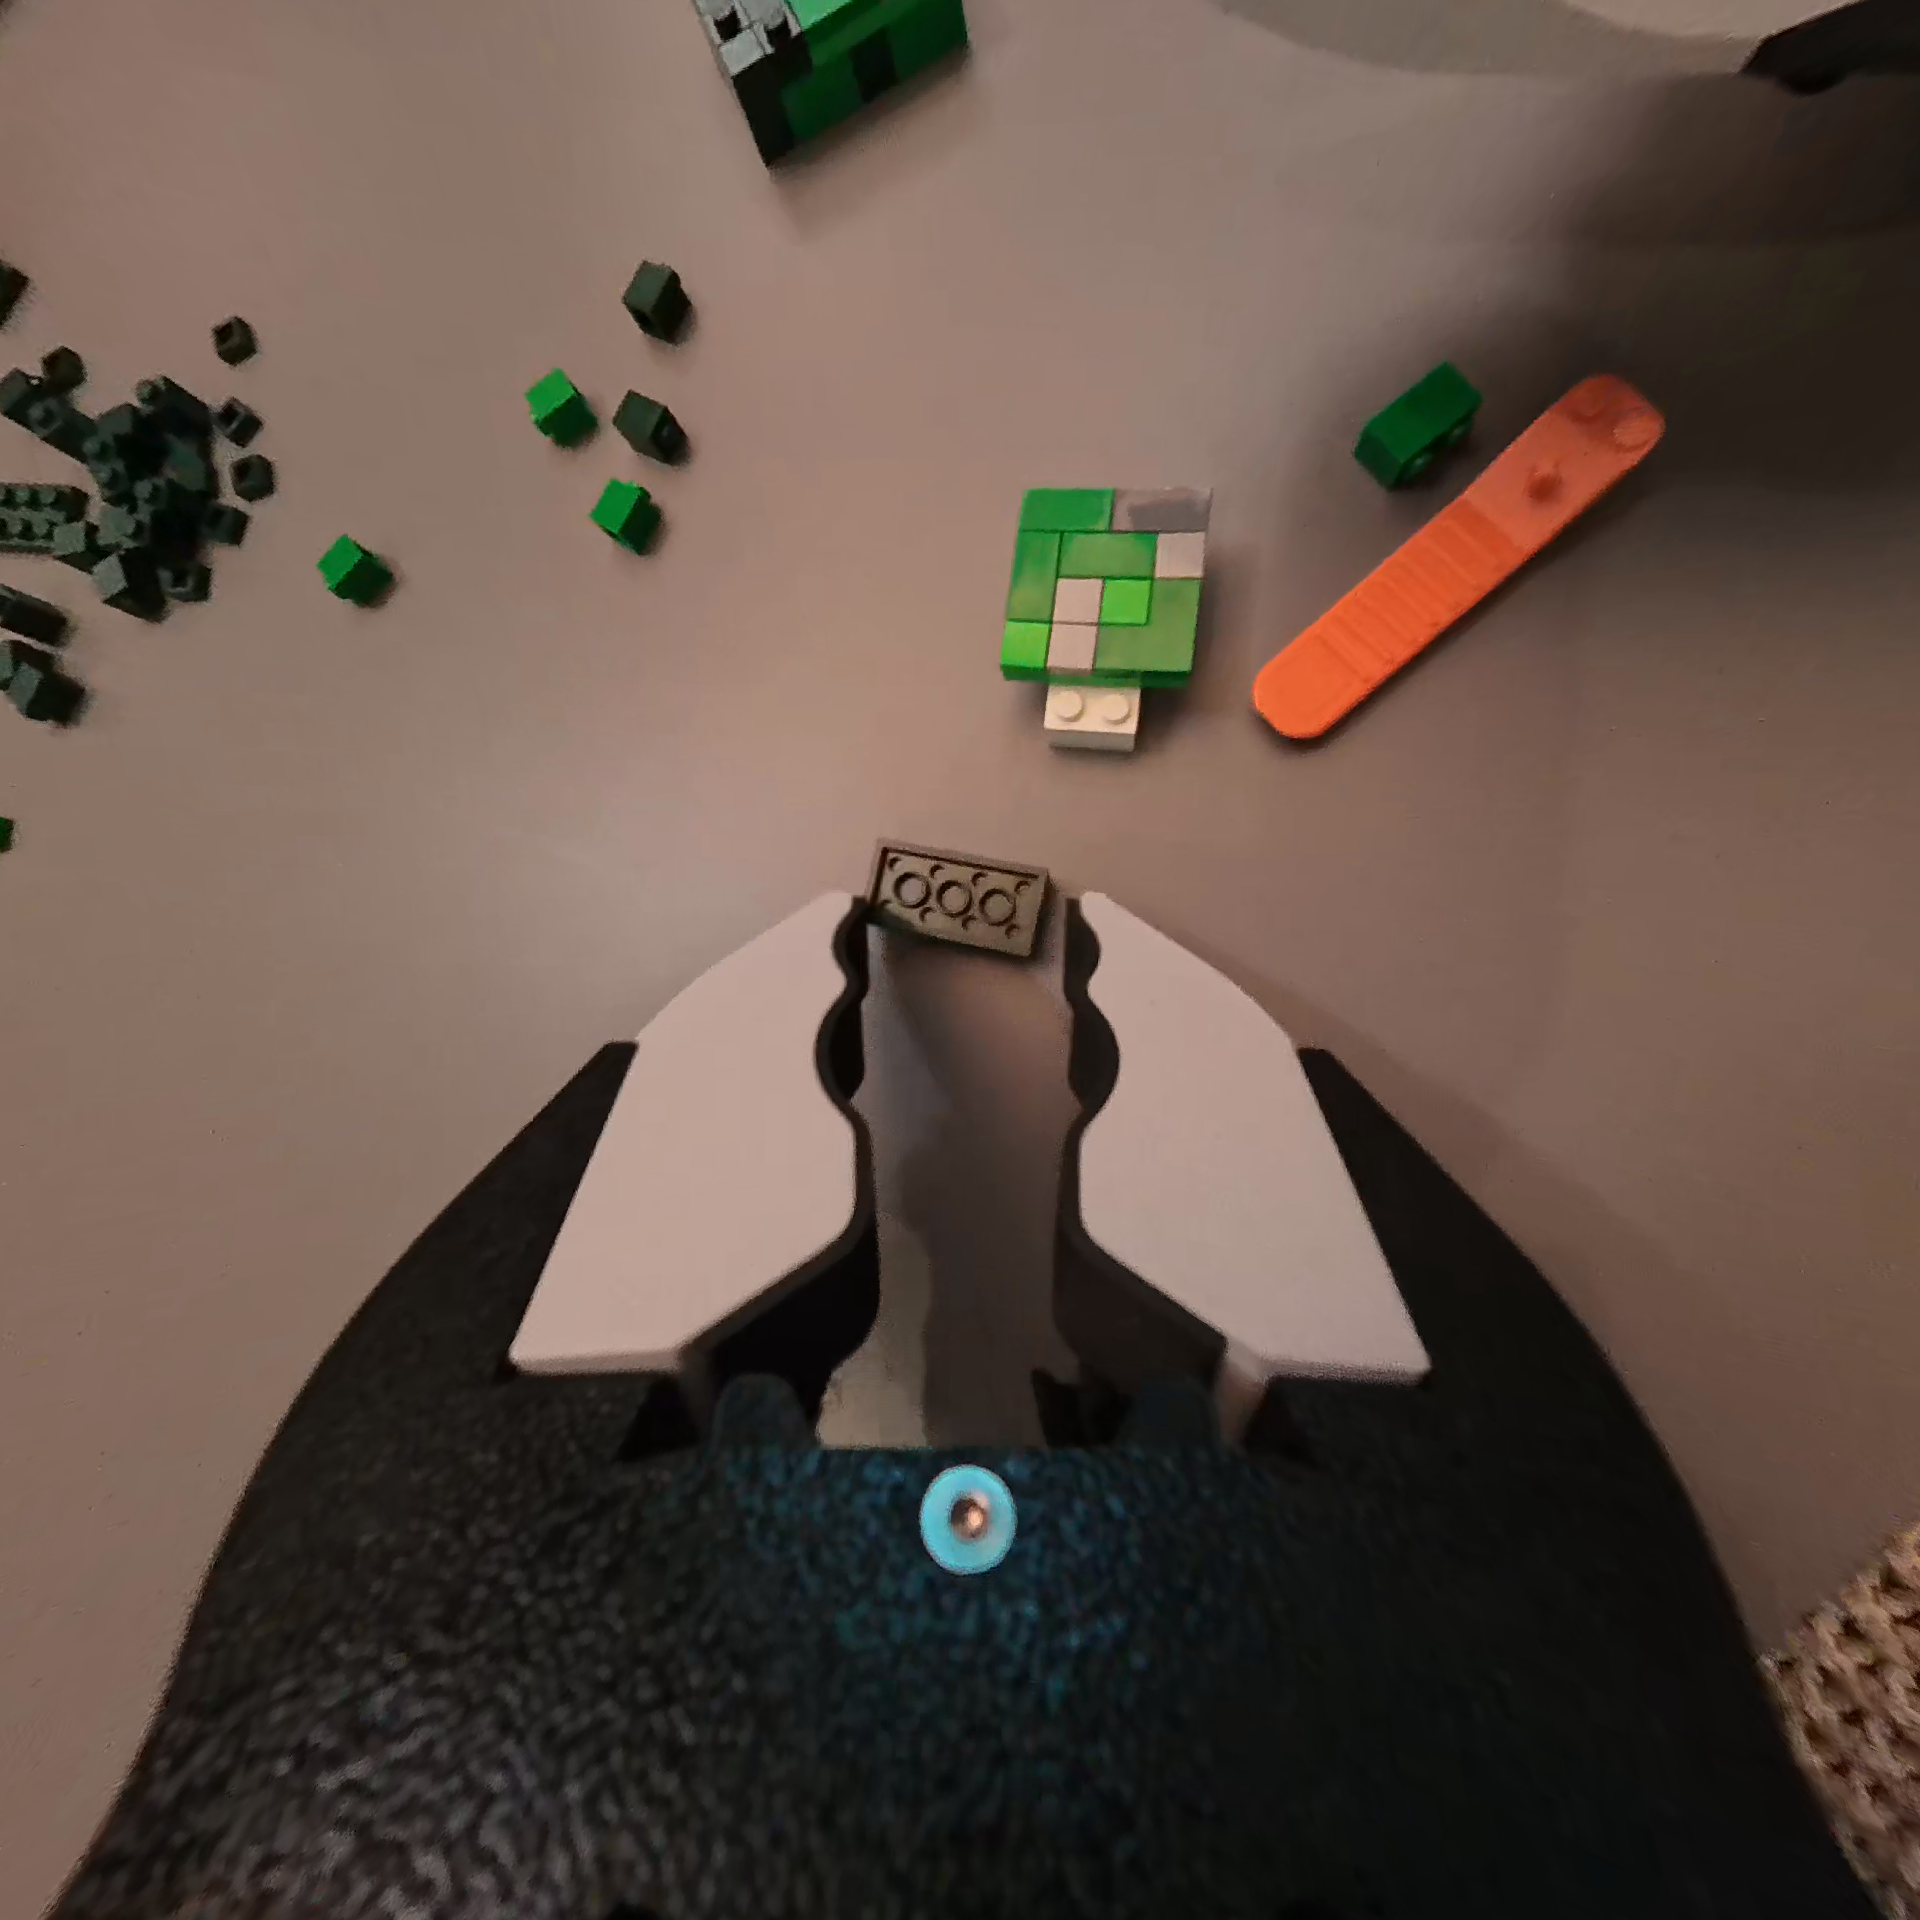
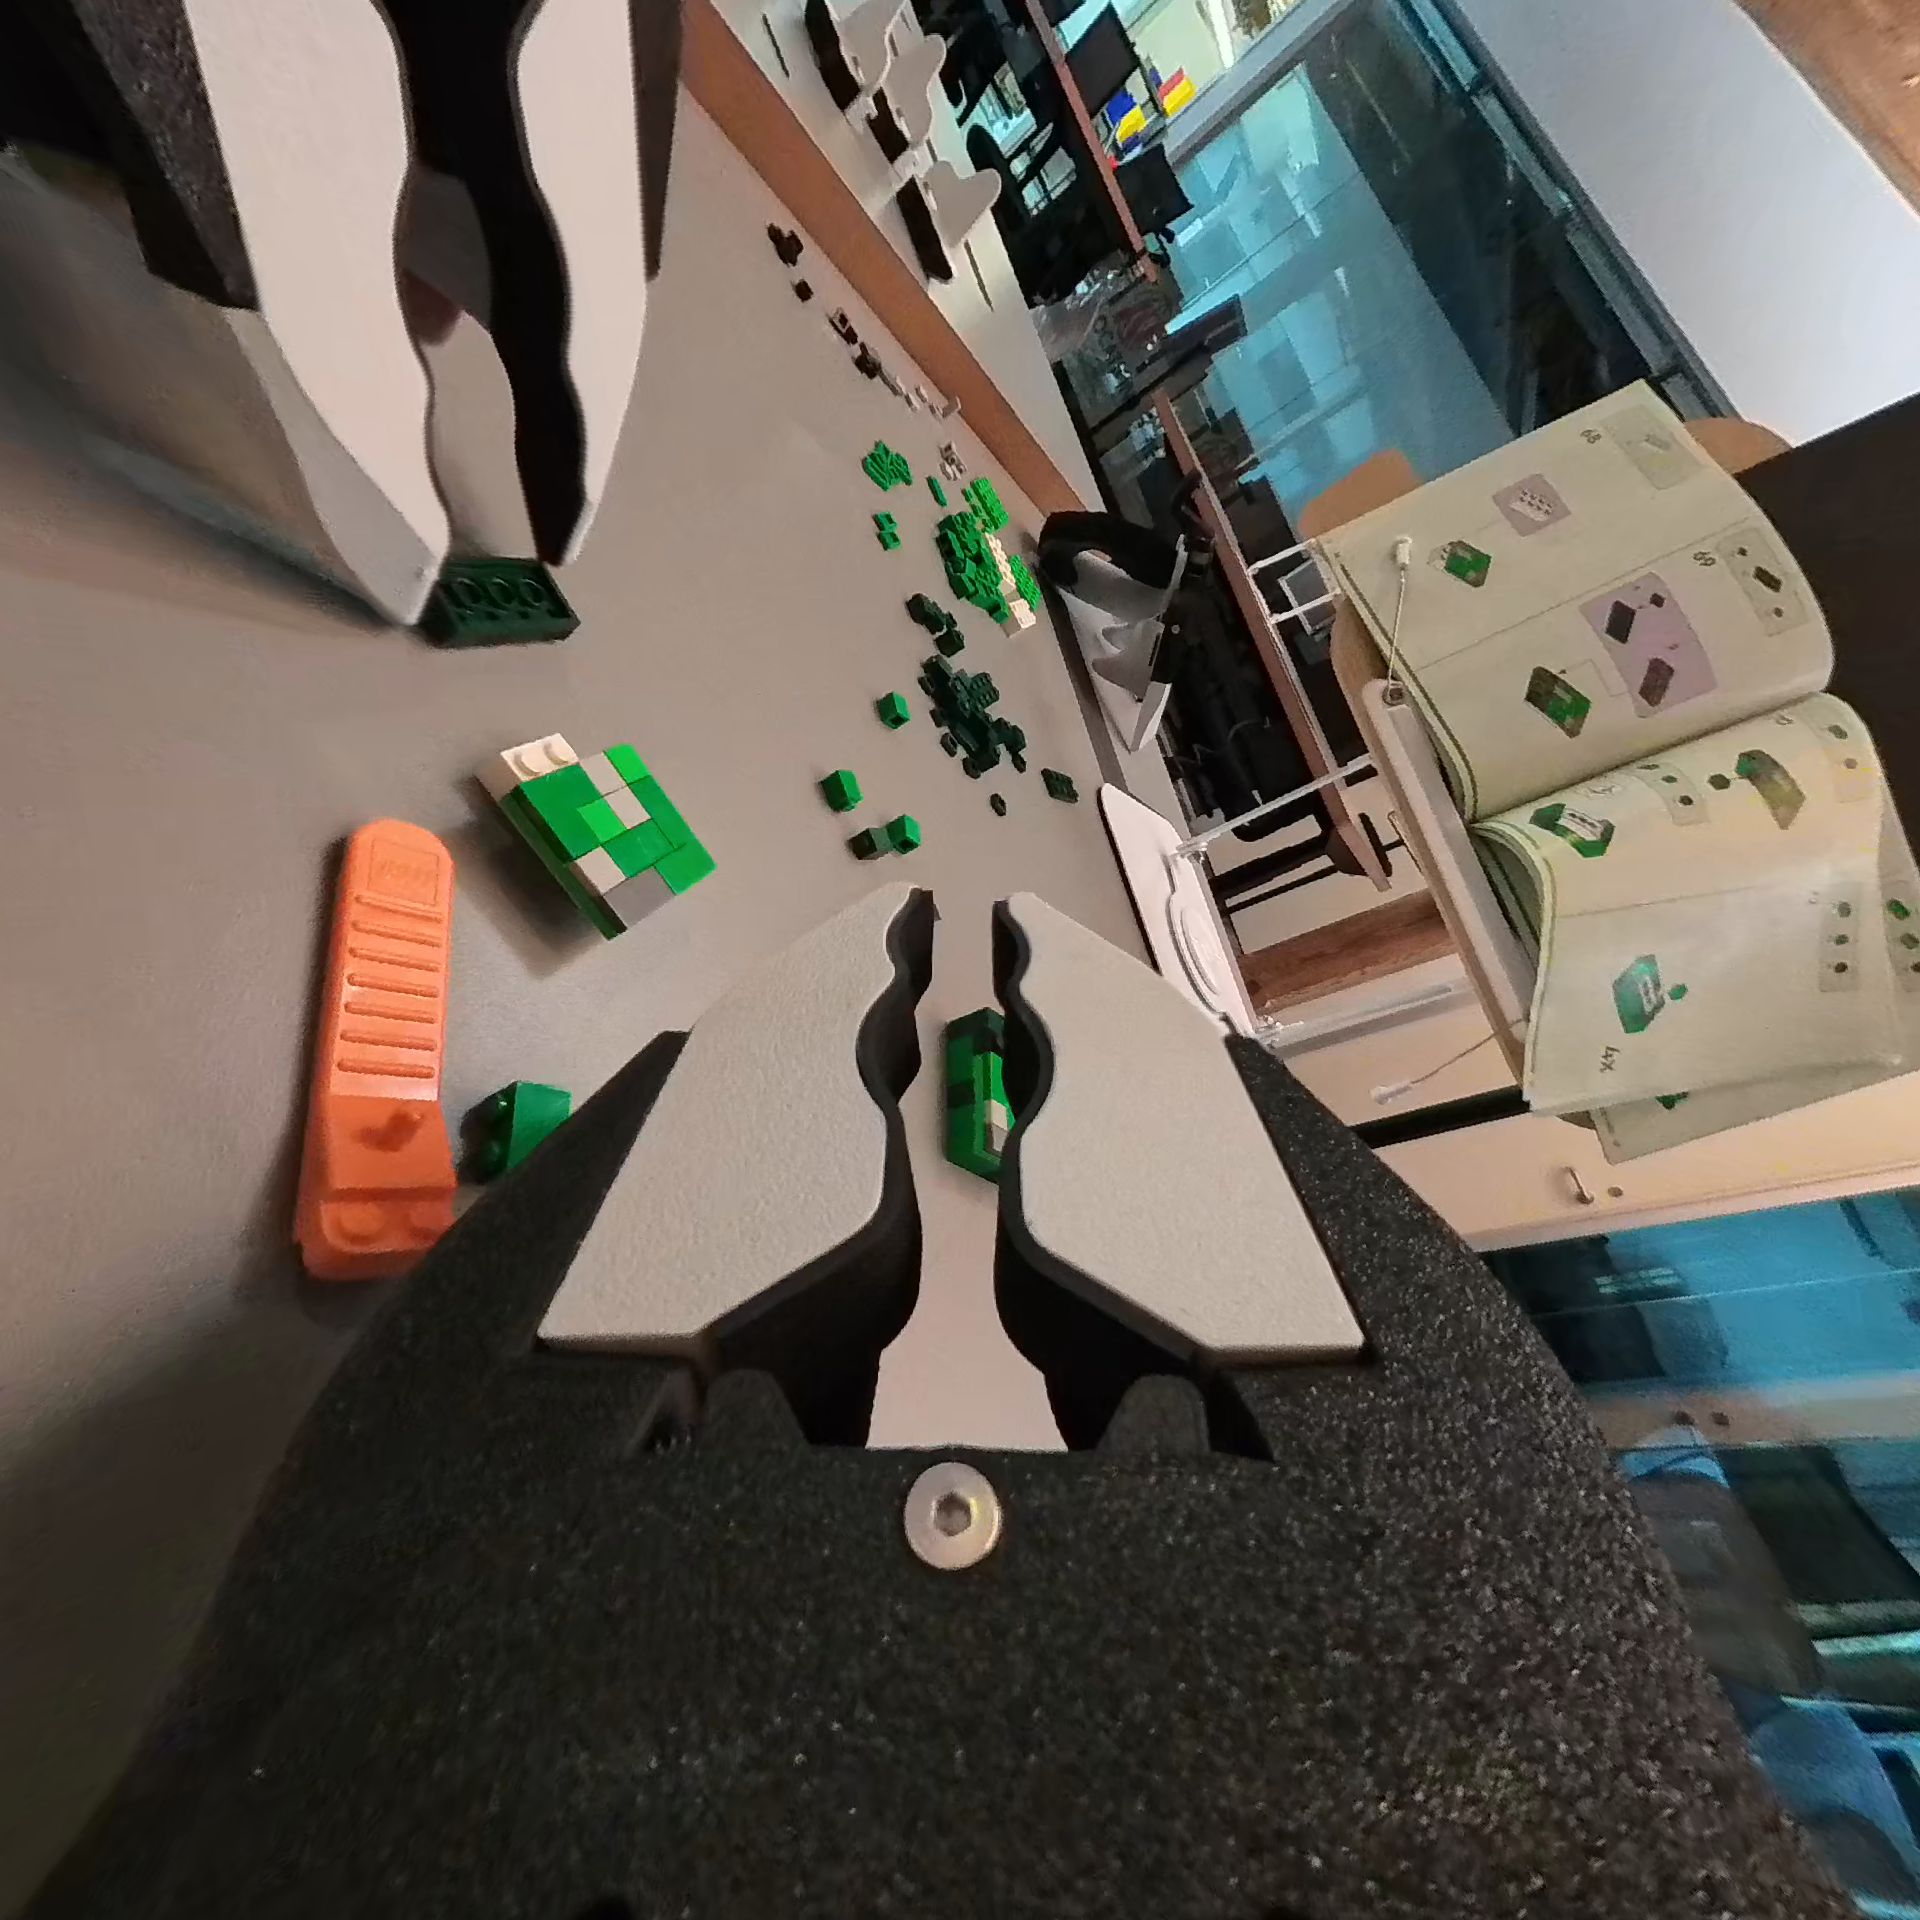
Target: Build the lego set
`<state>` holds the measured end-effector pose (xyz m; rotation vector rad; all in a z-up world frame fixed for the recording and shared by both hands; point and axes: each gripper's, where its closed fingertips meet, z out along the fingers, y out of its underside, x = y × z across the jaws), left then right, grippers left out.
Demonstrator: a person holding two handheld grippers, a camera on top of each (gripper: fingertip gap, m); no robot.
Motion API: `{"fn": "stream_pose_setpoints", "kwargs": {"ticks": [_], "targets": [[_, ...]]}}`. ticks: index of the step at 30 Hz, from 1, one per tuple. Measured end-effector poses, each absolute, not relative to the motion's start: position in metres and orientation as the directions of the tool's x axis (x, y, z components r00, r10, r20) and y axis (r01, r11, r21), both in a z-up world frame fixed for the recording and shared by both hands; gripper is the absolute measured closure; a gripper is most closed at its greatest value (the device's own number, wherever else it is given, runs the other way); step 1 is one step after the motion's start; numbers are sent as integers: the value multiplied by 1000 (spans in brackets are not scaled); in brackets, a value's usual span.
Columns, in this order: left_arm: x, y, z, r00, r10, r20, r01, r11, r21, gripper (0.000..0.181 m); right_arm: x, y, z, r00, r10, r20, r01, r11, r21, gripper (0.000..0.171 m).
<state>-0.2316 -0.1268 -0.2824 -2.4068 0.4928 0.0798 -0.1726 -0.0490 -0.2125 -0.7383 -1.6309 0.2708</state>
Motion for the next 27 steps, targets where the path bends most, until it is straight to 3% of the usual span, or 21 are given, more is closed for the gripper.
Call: {"fn": "stream_pose_setpoints", "kwargs": {"ticks": [18,21,24,27], "targets": [[-235,-121,-284,924,-358,-134,-357,-682,-638,148,-174,-52,-219,-59,604,795,321,765,-558,163],[-233,-114,-274,934,-334,-126,-321,-631,-706,148,-175,-54,-219,-59,619,783,314,756,-574,163],[-213,-105,-239,930,-369,-9,-191,-458,-868,148,-175,-60,-215,-59,686,725,269,710,-651,163],[-185,-111,-187,802,-525,283,147,-286,-947,149,-175,-69,-208,-70,725,685,202,683,-702,161]]}}
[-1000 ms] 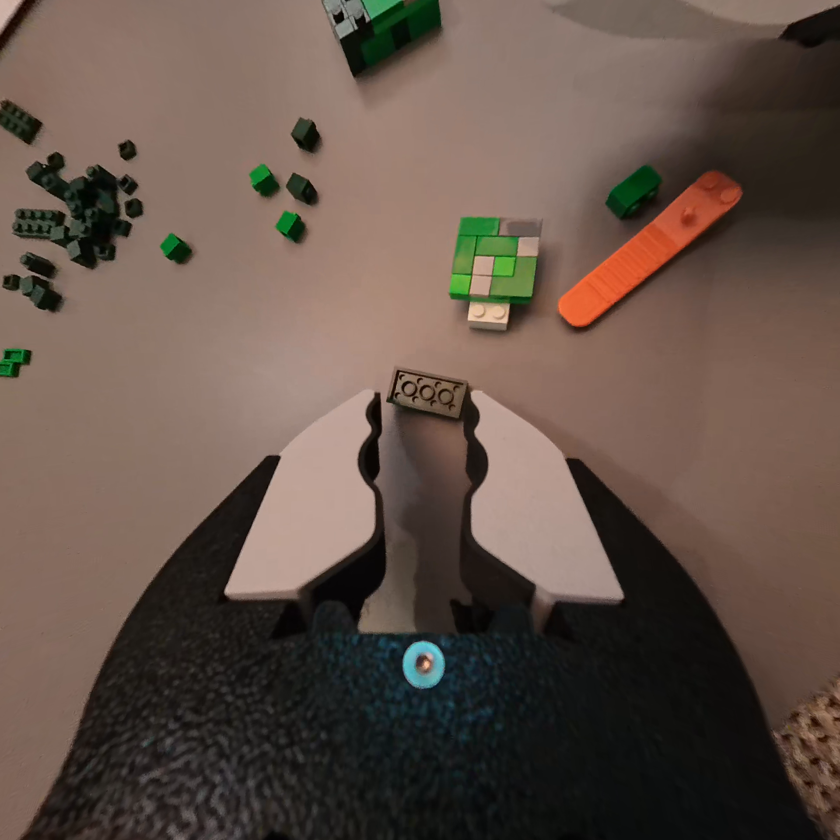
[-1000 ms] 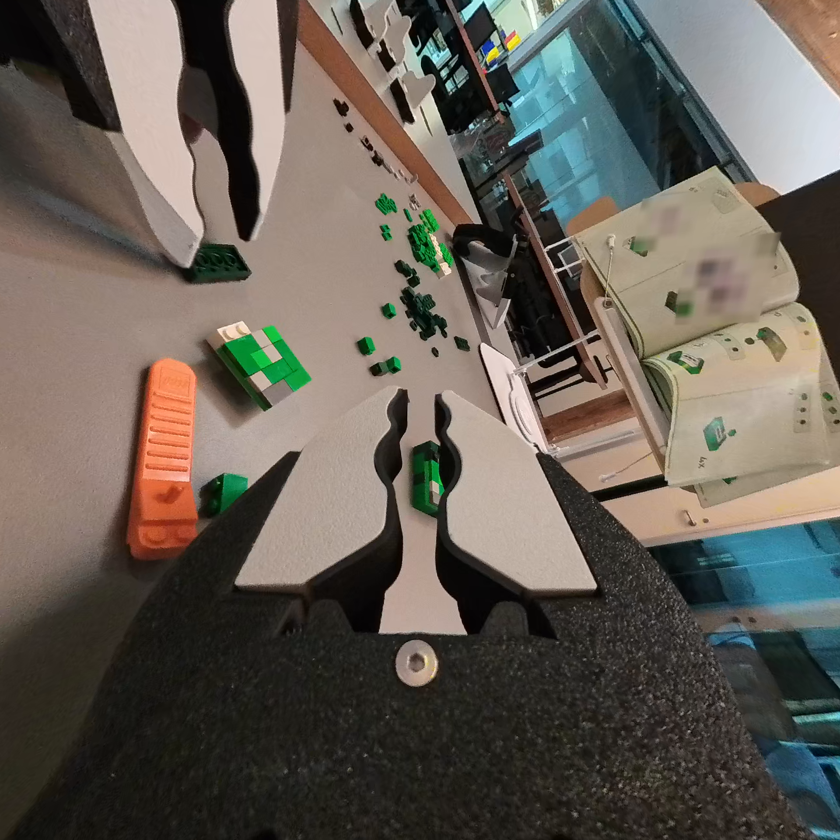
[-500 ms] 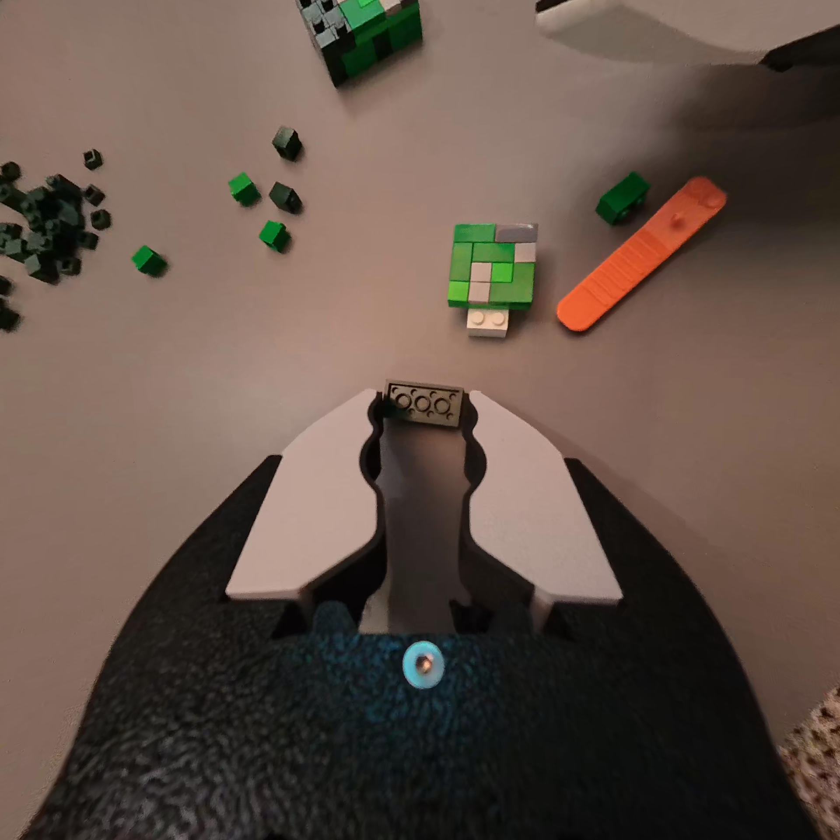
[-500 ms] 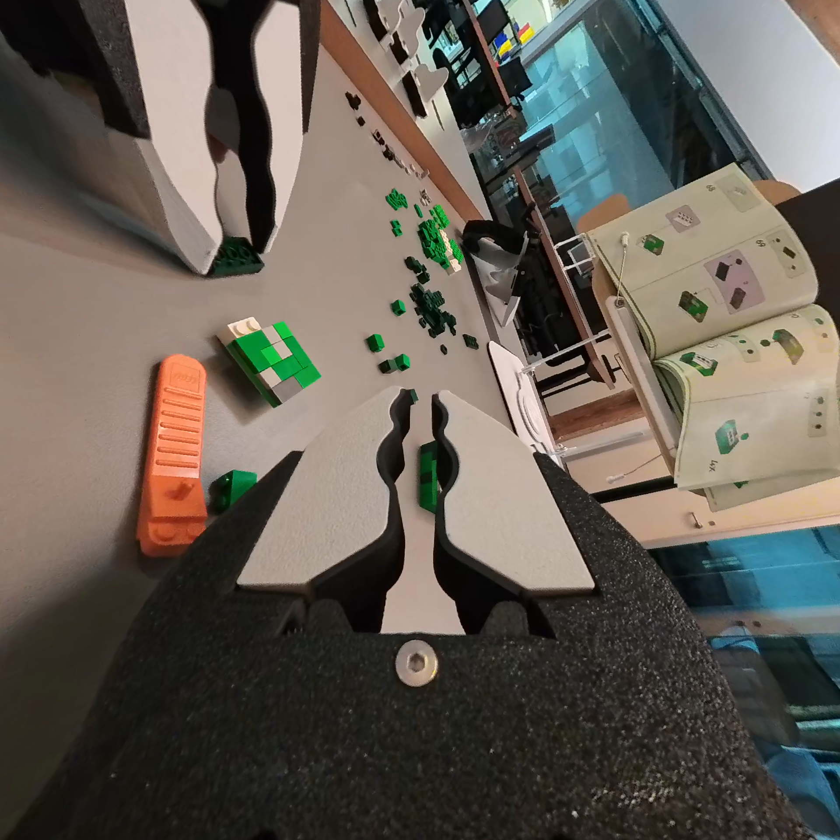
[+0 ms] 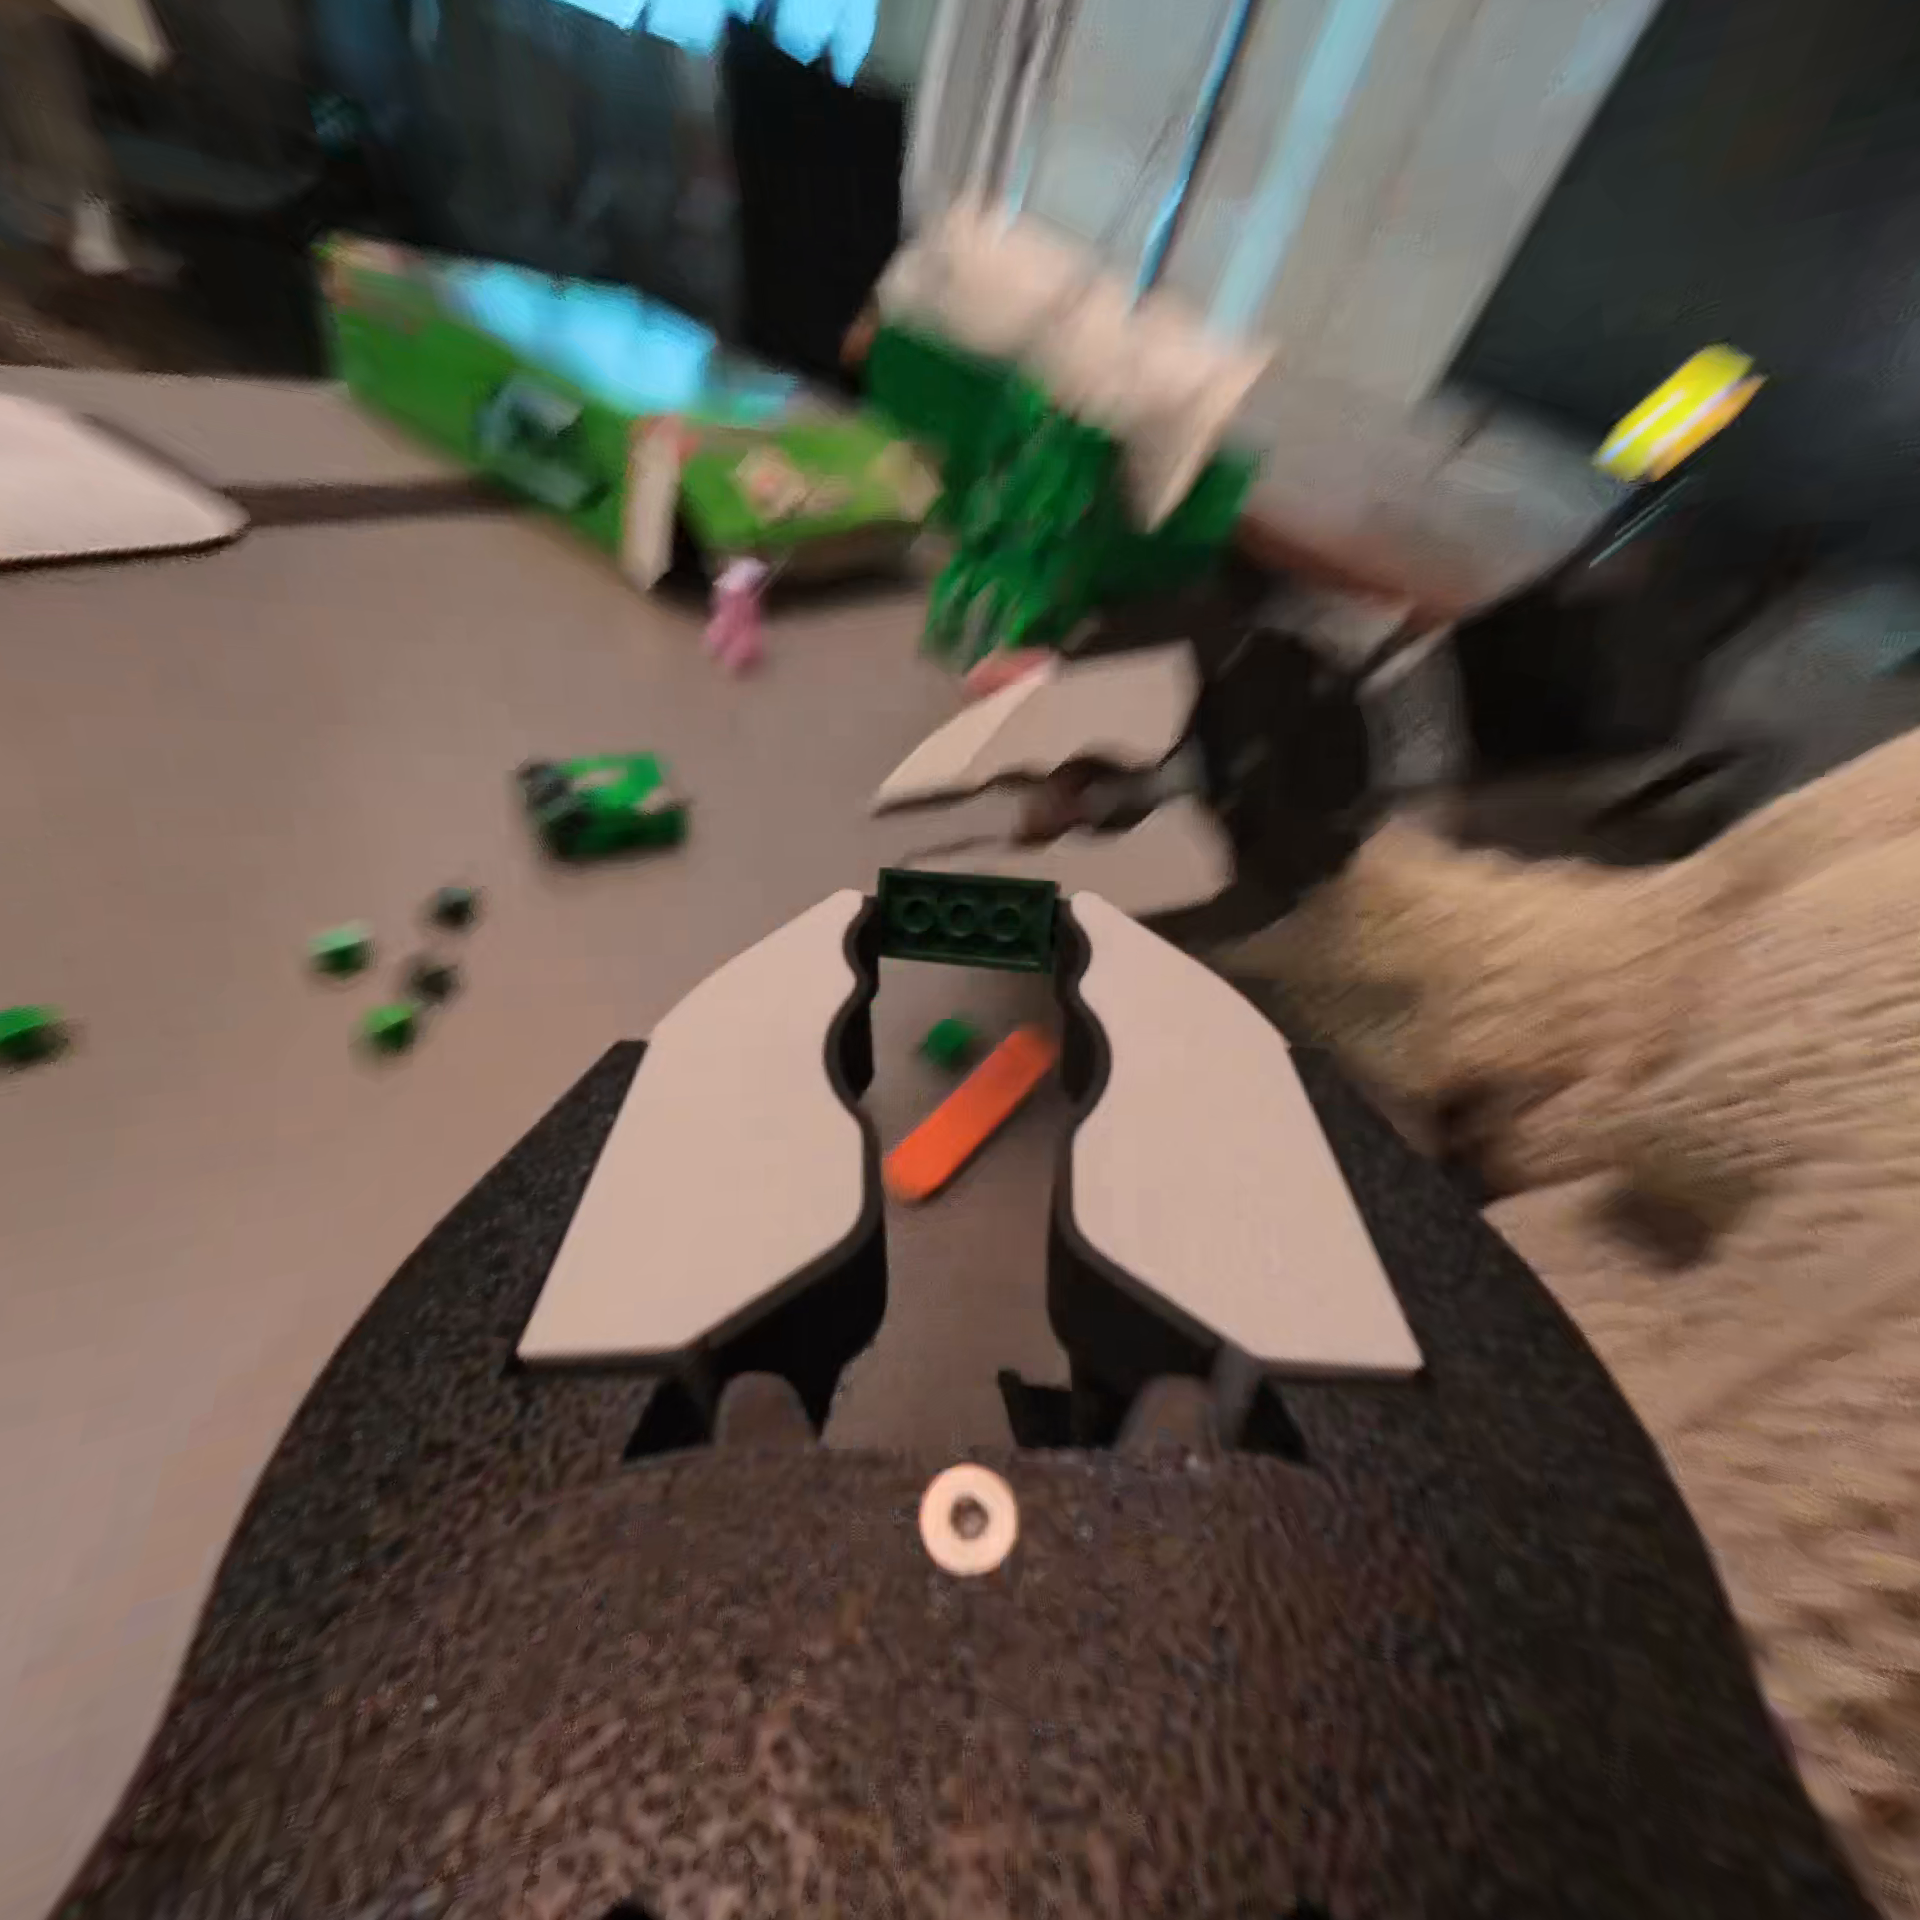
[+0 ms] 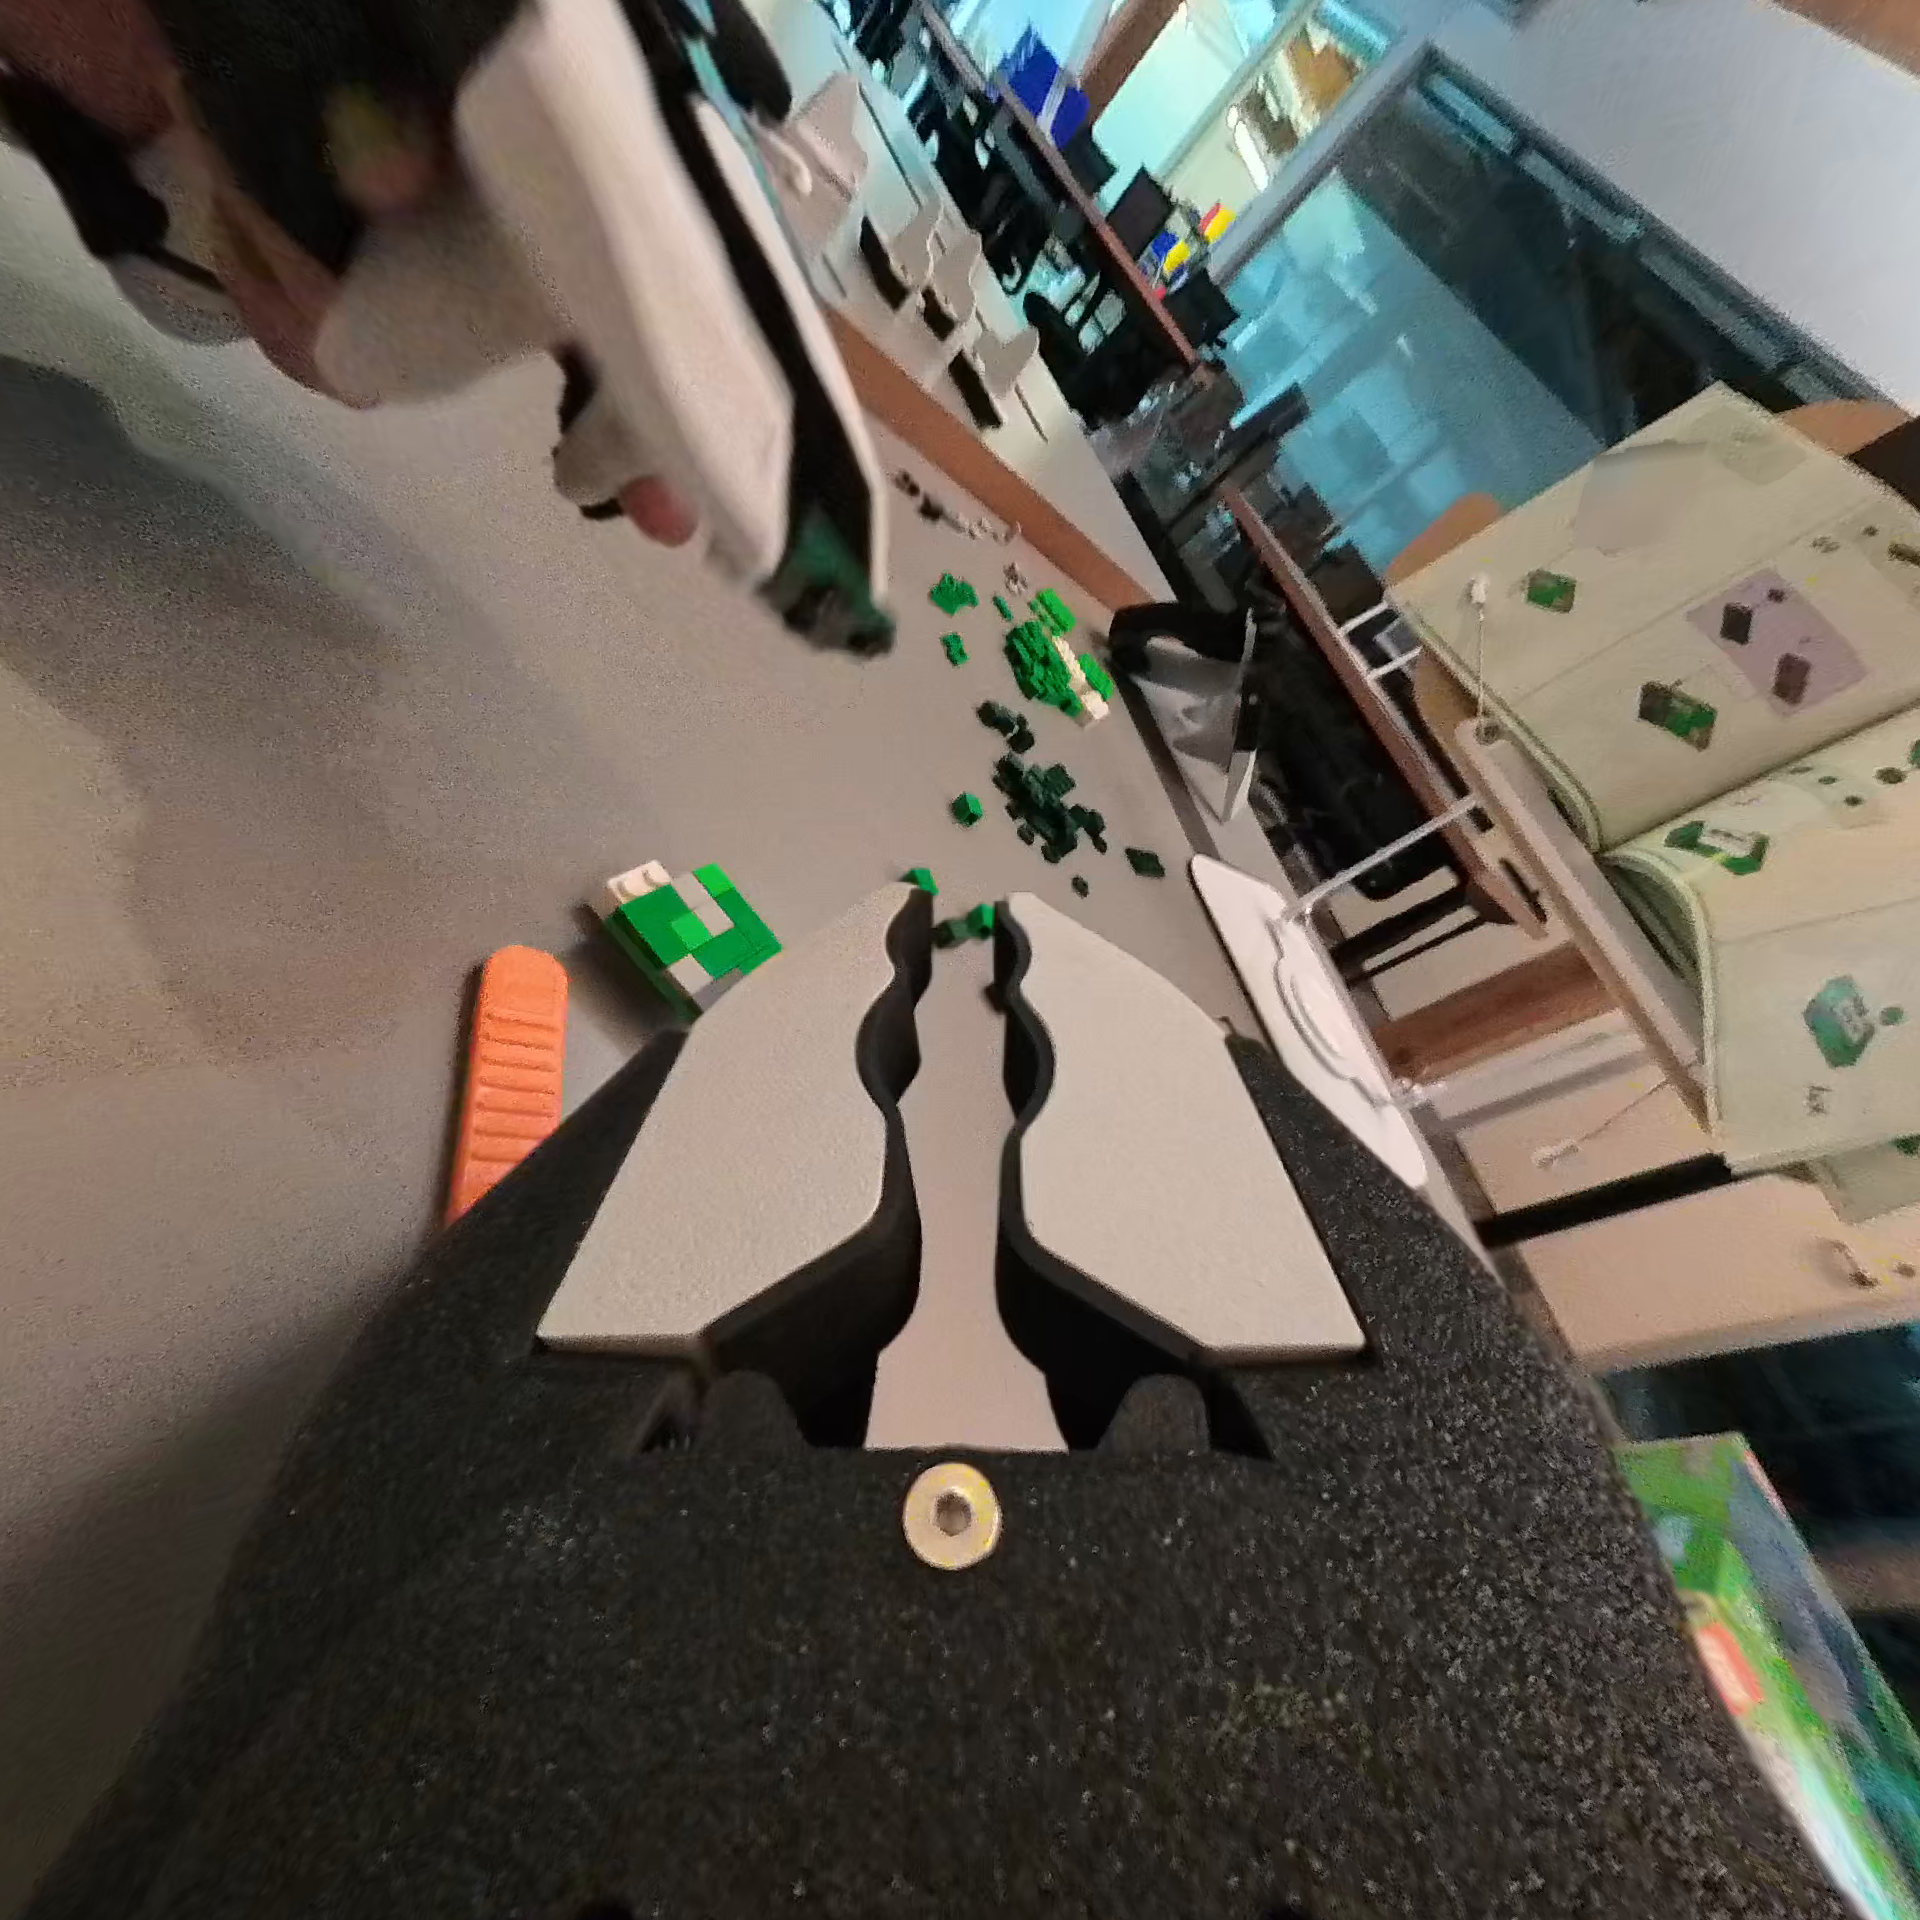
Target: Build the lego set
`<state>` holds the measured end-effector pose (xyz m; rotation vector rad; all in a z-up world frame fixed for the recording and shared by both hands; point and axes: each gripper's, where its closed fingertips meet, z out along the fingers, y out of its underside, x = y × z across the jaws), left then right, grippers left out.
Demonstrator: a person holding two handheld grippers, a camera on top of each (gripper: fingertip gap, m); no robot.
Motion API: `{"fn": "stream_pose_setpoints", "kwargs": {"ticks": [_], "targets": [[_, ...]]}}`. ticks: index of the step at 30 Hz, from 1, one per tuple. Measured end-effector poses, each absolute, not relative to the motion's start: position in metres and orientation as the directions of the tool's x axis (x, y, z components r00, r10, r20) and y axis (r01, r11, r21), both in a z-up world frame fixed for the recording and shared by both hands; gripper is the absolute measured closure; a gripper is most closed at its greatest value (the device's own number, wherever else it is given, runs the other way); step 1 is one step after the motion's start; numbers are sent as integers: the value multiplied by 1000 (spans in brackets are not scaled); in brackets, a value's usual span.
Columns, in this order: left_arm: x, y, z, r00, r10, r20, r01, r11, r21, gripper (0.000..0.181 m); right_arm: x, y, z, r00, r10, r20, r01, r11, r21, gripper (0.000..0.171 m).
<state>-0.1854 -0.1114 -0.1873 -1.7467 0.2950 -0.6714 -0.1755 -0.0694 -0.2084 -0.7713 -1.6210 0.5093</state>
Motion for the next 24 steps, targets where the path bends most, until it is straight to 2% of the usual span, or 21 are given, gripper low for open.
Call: {"fn": "stream_pose_setpoints", "kwargs": {"ticks": [1,3,5,8,11,20,24], "targets": [[-181,-117,-168,709,-584,396,296,-263,-918,148,-175,-72,-205,-62,710,702,180,699,-692,158],[-184,-126,-137,489,-668,561,548,-265,-793,149,-174,-81,-197,-51,686,725,118,725,-678,155],[-189,-129,-128,355,-689,632,654,-300,-695,149,-174,-96,-186,-54,707,705,31,707,-707,150],[-183,-128,-134,313,-679,664,655,-352,-669,149,-172,-113,-172,-68,757,650,-78,645,-760,139],[-172,-126,-146,315,-652,689,616,-412,-672,149,-170,-123,-164,-84,787,611,-145,597,-789,136],[-157,-120,-169,350,-597,722,539,-502,-676,148,-172,-130,-173,-119,756,644,-127,632,-765,152],[-157,-120,-172,325,-581,746,548,-527,-649,149,-172,-131,-176,-133,747,652,-115,642,-758,154]]}}
